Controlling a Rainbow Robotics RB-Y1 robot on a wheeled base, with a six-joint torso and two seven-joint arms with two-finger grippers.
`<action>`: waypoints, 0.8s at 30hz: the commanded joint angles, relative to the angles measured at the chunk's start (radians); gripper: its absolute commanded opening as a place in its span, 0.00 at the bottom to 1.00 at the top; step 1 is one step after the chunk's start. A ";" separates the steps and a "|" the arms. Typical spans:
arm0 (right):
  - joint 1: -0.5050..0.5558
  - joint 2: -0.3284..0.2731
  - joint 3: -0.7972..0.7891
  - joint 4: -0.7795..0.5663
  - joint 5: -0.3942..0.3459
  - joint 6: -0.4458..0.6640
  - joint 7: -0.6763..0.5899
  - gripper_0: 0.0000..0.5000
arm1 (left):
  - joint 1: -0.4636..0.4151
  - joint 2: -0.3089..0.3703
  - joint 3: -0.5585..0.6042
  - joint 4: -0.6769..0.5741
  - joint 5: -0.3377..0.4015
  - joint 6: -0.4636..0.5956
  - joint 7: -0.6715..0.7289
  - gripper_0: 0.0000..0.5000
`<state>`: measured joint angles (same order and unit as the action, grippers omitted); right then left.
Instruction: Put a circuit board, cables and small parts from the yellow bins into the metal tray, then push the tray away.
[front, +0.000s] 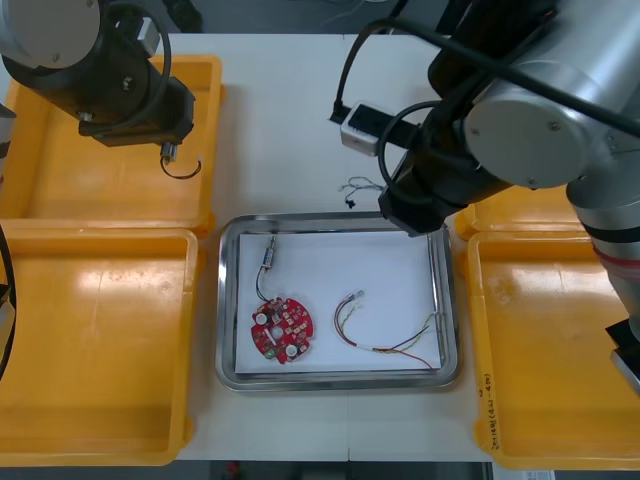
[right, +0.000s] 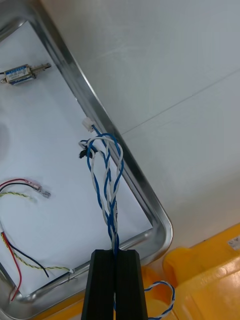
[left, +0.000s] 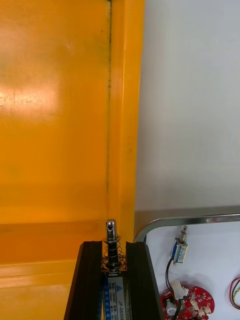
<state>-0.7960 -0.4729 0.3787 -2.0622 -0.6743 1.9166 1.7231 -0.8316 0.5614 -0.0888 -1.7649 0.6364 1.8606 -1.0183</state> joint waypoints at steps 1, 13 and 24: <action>0.005 0.028 0.085 0.002 0.039 0.003 0.085 0.00 | 0.003 0.040 -0.006 -0.037 0.008 0.008 -0.002 0.00; 0.067 0.028 0.193 0.045 0.085 0.003 0.174 0.00 | 0.002 0.040 -0.006 -0.037 0.011 0.008 -0.002 0.00; 0.069 0.053 0.236 0.154 0.116 -0.097 0.199 0.00 | 0.003 0.040 -0.006 -0.037 0.012 0.006 0.000 0.00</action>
<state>-0.7337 -0.4552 0.6006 -1.9217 -0.5720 1.8409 1.8777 -0.8316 0.5618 -0.0888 -1.7652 0.6388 1.8607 -1.0183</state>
